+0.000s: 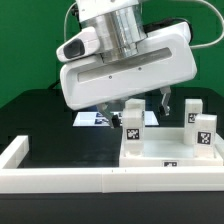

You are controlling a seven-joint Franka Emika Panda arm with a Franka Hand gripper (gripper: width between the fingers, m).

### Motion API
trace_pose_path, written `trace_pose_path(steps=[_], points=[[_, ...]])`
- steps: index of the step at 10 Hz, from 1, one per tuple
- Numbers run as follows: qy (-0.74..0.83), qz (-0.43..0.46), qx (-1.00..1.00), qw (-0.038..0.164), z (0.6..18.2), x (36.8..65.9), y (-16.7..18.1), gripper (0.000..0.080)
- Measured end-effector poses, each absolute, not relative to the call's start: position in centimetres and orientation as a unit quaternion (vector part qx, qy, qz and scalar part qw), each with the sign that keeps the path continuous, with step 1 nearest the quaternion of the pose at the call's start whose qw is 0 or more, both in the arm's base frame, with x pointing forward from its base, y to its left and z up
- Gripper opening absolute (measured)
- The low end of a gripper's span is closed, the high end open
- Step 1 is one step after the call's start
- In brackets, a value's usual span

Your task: Assemble square table

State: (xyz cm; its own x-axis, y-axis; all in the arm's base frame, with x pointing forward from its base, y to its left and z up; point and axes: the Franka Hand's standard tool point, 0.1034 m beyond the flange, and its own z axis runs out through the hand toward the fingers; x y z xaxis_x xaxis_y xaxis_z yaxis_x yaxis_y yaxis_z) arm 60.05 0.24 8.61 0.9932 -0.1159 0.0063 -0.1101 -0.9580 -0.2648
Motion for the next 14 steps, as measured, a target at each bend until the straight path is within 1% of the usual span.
trace_pose_path(steps=[1, 2, 4, 5, 9, 10, 11, 12, 13, 14], points=[[0.057, -0.011, -0.989, 0.133, 8.6, 60.1, 0.2, 0.0649], [0.067, -0.008, -0.990, 0.126, 8.6, 60.0, 0.1, 0.0649], [0.086, 0.002, -0.993, 0.086, 8.5, 59.9, -1.0, 0.0649], [0.098, 0.011, -0.992, 0.078, 8.4, 59.8, -0.9, 0.0649], [0.089, -0.001, -0.993, 0.075, 8.4, 60.2, -0.7, 0.0649], [0.082, -0.003, -0.994, 0.074, 8.3, 60.1, -0.8, 0.0553], [0.082, -0.003, -0.994, 0.075, 8.3, 60.1, -0.8, 0.0419], [0.082, -0.003, -0.994, 0.074, 8.3, 60.1, -0.8, 0.0419], [0.082, -0.003, -0.994, 0.074, 8.3, 60.1, -0.8, 0.0290], [0.082, -0.003, -0.994, 0.074, 8.3, 60.1, -0.8, 0.0290]])
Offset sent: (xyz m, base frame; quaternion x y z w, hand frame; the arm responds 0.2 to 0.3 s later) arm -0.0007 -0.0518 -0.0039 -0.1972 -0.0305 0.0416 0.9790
